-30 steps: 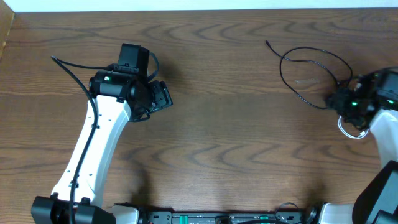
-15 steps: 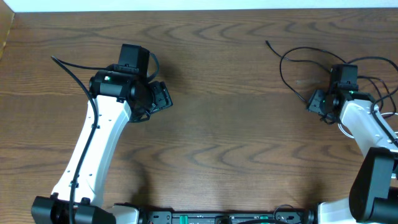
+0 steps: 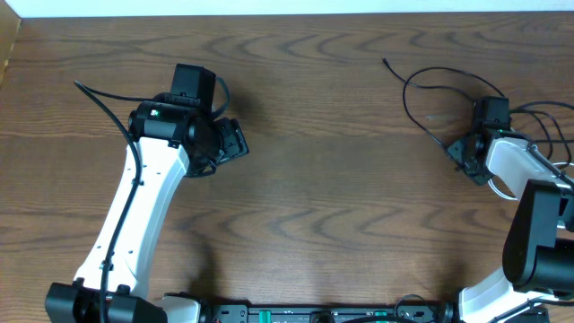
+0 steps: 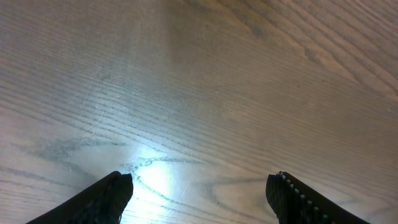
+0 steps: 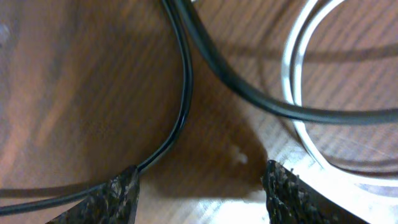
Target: Untangle cables
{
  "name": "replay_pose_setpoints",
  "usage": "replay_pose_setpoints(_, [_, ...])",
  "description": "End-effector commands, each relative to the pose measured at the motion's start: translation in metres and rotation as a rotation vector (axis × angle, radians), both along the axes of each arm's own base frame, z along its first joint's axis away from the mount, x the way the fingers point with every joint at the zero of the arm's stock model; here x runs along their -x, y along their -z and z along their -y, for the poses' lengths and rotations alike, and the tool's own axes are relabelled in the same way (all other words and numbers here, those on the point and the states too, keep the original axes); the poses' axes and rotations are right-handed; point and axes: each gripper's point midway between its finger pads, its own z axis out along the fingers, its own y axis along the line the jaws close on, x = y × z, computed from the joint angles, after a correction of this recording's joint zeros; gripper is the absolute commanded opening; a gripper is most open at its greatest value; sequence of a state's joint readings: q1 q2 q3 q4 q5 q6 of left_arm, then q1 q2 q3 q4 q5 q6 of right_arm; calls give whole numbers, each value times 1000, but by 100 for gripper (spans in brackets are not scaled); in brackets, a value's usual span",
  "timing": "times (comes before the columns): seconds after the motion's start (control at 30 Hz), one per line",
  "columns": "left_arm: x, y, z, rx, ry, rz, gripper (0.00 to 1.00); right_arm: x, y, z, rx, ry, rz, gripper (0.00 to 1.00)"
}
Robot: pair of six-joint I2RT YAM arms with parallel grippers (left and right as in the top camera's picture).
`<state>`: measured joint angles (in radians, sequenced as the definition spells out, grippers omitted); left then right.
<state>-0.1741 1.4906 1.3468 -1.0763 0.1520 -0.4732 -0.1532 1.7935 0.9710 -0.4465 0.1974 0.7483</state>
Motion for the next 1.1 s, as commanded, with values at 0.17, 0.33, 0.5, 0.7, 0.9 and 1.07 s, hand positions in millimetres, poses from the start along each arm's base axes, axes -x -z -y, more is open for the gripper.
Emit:
replay_pose_setpoints(0.17, [2, 4, -1, -11, 8, -15, 75, -4, 14, 9, 21, 65, 10, 56])
replay_pose_setpoints(0.33, [2, 4, -1, -11, 9, -15, 75, -12, 11, 9, 18, 62, 46, 55])
replay_pose_setpoints(0.5, [2, 4, -1, -11, 9, -14, 75, -24, 9, 1, -29, 44, 96, 57])
replay_pose_setpoints(0.7, [2, 4, -1, -11, 8, -15, 75, -38, 4, 0, -38, 36, 157, 62])
replay_pose_setpoints(0.9, [2, 4, -1, -11, 9, -15, 75, -27, 7, 5, -6, 52, 112, 61])
replay_pose_setpoints(1.07, [2, 4, -1, -11, 9, -15, 75, -19, 8, 14, 38, 84, 83, 61])
